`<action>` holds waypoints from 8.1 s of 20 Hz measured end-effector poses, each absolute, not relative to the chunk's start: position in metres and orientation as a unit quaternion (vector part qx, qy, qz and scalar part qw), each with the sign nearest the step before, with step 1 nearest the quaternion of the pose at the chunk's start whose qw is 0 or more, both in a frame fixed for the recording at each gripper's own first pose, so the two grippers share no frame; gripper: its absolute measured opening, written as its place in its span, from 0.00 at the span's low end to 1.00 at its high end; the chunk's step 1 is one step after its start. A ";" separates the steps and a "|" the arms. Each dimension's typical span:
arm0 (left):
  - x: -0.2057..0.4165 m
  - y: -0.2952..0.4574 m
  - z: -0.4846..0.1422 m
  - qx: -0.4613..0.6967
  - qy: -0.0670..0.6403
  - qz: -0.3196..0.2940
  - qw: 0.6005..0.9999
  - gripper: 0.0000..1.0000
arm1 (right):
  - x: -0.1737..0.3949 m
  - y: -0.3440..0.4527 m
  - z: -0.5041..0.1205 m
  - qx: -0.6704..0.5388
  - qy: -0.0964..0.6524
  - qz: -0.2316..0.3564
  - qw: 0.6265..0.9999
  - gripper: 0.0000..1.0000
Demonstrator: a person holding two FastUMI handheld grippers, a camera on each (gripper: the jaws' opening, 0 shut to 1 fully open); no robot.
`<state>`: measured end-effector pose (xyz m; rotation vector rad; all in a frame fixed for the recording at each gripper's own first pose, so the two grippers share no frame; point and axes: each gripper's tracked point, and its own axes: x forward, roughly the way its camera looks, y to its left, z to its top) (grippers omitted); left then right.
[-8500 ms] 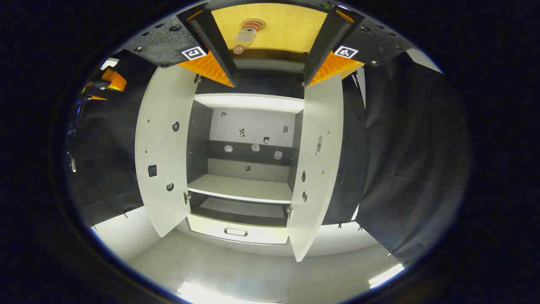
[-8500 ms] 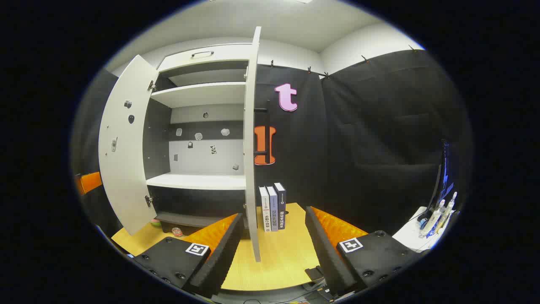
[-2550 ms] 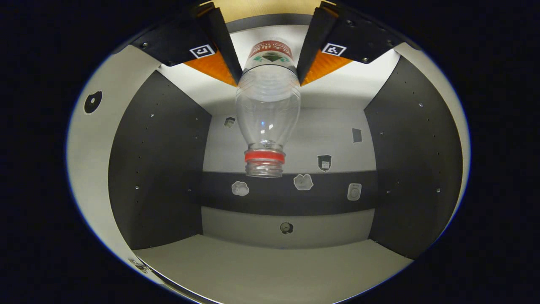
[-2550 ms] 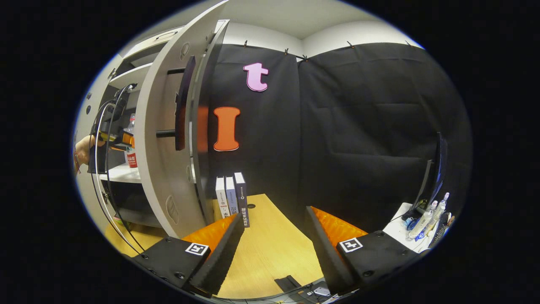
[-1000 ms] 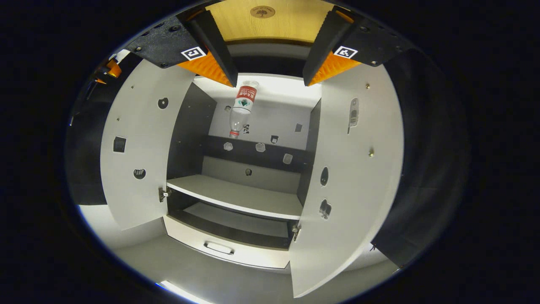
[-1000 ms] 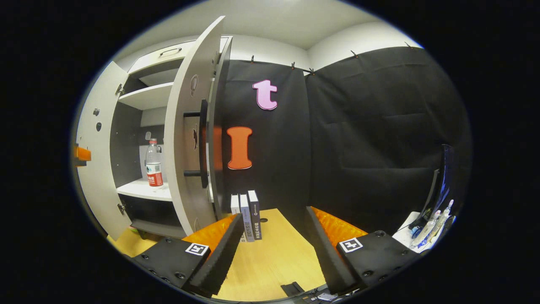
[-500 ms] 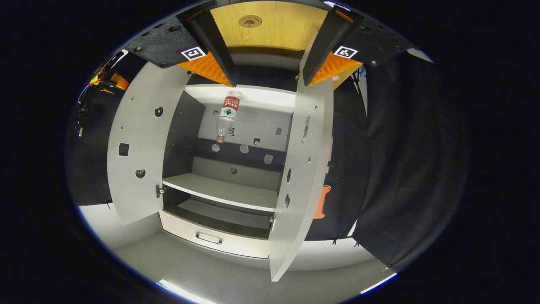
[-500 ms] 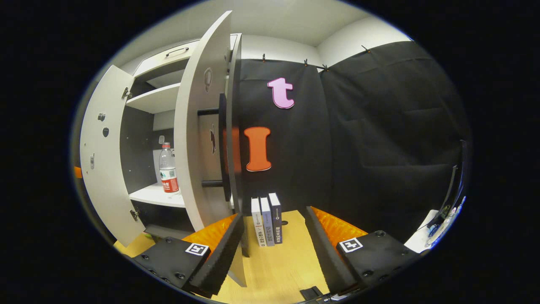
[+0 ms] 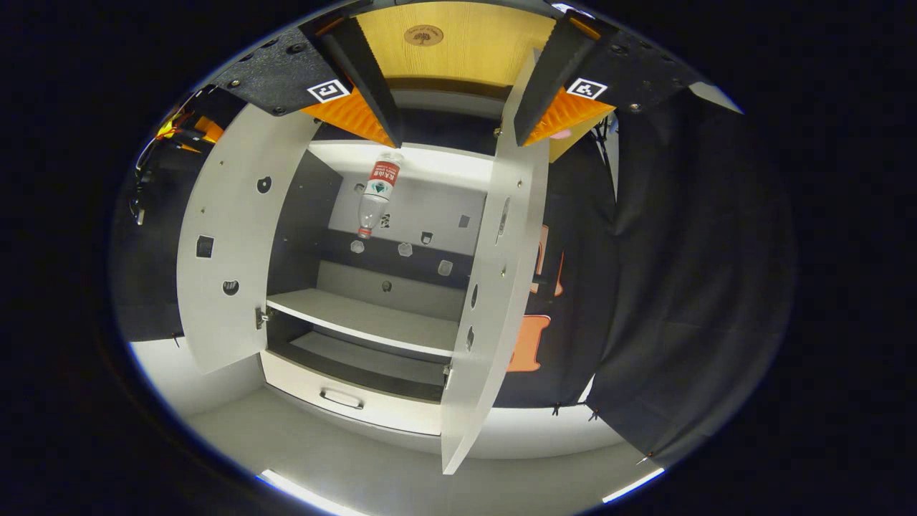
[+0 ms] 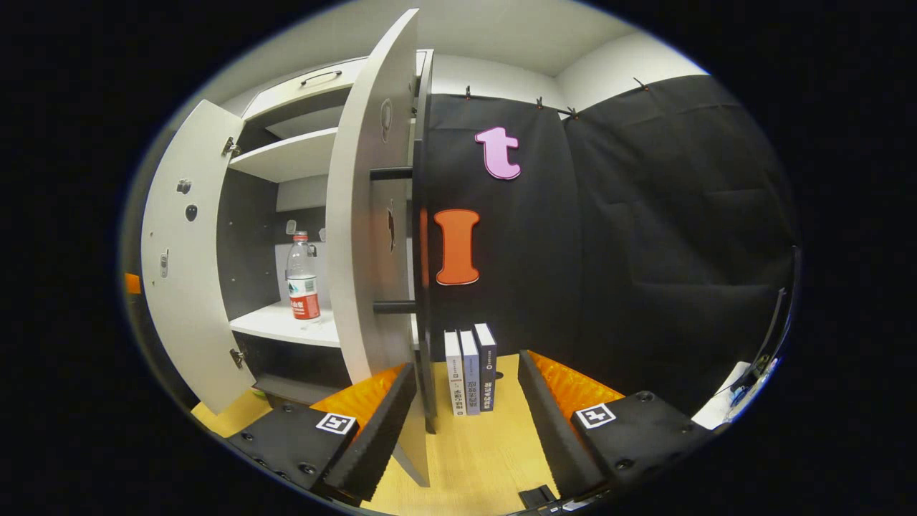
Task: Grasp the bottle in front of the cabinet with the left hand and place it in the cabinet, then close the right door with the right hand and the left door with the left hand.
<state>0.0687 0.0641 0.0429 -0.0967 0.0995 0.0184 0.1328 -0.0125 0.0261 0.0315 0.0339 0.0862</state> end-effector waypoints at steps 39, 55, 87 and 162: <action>0.063 0.127 0.042 -0.054 0.044 0.060 0.996 0.94 | 0.205 0.170 0.025 -0.013 0.007 0.179 0.984 0.95; 0.112 0.208 0.006 -0.031 0.068 0.118 0.990 0.95 | 0.238 0.199 0.030 -0.028 0.007 0.161 0.987 0.95; 0.179 0.065 -0.011 -0.027 0.082 -0.019 0.996 0.93 | 0.121 0.005 0.074 -0.039 0.015 0.074 0.996 0.96; 0.112 0.039 0.071 0.010 0.041 -0.026 0.999 0.94 | 0.111 -0.105 0.081 -0.013 0.014 0.043 0.999 0.96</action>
